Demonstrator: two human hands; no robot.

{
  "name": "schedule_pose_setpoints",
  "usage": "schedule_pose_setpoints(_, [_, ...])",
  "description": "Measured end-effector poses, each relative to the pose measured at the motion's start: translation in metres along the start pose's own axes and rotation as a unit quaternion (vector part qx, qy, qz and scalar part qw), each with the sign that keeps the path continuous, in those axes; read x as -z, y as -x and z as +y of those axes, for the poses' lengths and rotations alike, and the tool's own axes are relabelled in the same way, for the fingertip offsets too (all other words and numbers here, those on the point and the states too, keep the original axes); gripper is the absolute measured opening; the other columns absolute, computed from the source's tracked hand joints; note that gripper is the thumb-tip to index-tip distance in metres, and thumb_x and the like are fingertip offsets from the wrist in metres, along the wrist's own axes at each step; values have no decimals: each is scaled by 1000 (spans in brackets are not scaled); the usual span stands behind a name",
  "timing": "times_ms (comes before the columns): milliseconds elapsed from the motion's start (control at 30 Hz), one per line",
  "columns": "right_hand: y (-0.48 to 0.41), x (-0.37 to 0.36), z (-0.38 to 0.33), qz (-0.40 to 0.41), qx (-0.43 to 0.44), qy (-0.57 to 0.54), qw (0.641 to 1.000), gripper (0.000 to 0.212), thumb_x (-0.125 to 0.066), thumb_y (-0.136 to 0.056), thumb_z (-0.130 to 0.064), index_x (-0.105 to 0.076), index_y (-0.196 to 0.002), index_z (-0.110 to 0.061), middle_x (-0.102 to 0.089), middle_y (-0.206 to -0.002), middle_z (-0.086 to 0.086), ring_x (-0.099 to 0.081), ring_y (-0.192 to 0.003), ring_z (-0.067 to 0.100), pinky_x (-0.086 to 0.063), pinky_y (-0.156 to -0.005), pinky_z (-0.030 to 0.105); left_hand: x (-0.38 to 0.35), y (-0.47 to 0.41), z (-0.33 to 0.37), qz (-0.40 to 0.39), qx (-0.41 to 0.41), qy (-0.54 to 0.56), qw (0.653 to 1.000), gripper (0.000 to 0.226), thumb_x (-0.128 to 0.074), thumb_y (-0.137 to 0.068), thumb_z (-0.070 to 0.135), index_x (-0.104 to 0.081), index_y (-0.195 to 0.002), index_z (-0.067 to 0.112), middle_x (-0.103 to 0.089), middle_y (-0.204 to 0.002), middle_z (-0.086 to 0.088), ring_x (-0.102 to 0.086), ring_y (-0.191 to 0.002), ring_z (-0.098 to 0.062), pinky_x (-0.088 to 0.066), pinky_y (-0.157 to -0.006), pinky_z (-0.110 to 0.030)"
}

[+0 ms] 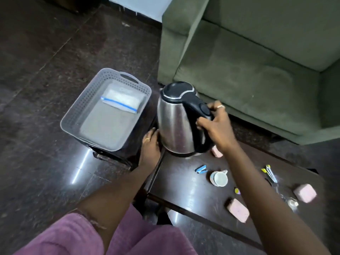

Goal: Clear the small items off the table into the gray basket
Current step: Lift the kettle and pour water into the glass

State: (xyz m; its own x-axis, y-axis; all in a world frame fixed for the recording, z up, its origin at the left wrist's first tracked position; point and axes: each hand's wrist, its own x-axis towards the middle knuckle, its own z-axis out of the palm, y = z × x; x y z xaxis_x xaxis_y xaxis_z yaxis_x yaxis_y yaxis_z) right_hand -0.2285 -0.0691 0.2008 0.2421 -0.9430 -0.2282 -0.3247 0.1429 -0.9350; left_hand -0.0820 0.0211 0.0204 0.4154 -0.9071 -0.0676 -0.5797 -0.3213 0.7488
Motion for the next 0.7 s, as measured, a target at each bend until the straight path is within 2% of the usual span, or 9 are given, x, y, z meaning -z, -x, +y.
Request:
schedule_pose_setpoints(133, [9,72,26,52,-7,64,997,37,-64,-71,7,-44,-73,-24,-57,-66,1,-49,-45,3,-45,-50,25,-37,4,29,-72,-42,6,997,50,-47,-84,-7,-47,-133,4,-47,-139,-15,-41,-130,-29,-22,-113,-24])
schedule_pose_setpoints(200, [15,103,41,60,-18,100,993,37,-66,-70,6,-45,-73,-24,-60,-67,3,-52,-51,8,-46,-52,25,-55,4,36,-107,-29,-8,994,51,-52,-86,0,-43,-136,6,-45,-141,-14,-39,-132,-26,-22,-114,-26])
schedule_pose_setpoints(300, [23,139,63,62,-55,148,986,28,-69,-58,-14,-53,-73,-31,-66,-78,10,-58,-68,20,-52,-68,42,-82,4,37,-171,13,-91,981,62,-62,-86,22,-35,-140,10,-41,-146,-10,-36,-135,-24,-20,-115,-33])
schedule_pose_setpoints(400, [25,166,85,44,-77,187,978,33,-66,-46,-29,-57,-77,-35,-69,-81,8,-60,-70,20,-53,-74,49,-101,5,37,-210,72,-126,967,72,-65,-82,37,-33,-142,15,-37,-148,-6,-32,-138,-23,-14,-118,-42])
schedule_pose_setpoints(500, [26,181,103,8,-84,215,973,36,-66,-45,-31,-56,-79,-33,-70,-81,7,-57,-69,17,-52,-75,48,-117,5,36,-214,96,-114,965,74,-67,-80,39,-33,-142,14,-38,-148,-7,-30,-139,-22,-12,-119,-42])
schedule_pose_setpoints(600, [25,185,118,-28,-83,202,975,33,-76,-54,-20,-56,-80,-28,-70,-78,3,-56,-68,15,-51,-74,46,-129,1,36,-204,92,-95,970,74,-71,-77,35,-38,-139,10,-43,-144,-10,-35,-136,-23,-19,-117,-38])
schedule_pose_setpoints(633, [24,185,123,-34,-82,199,976,33,-79,-58,-15,-56,-80,-25,-70,-77,1,-55,-68,15,-51,-73,44,-133,-1,36,-196,89,-86,973,74,-74,-75,32,-41,-136,9,-47,-141,-11,-39,-133,-24,-24,-115,-36])
schedule_pose_setpoints(700, [18,182,130,-39,-64,214,974,33,-81,-61,-14,-56,-80,-22,-69,-73,-2,-54,-65,12,-49,-68,30,-139,-6,38,-188,98,-62,975,75,-79,-70,28,-44,-133,8,-49,-137,-12,-43,-130,-26,-33,-108,-34])
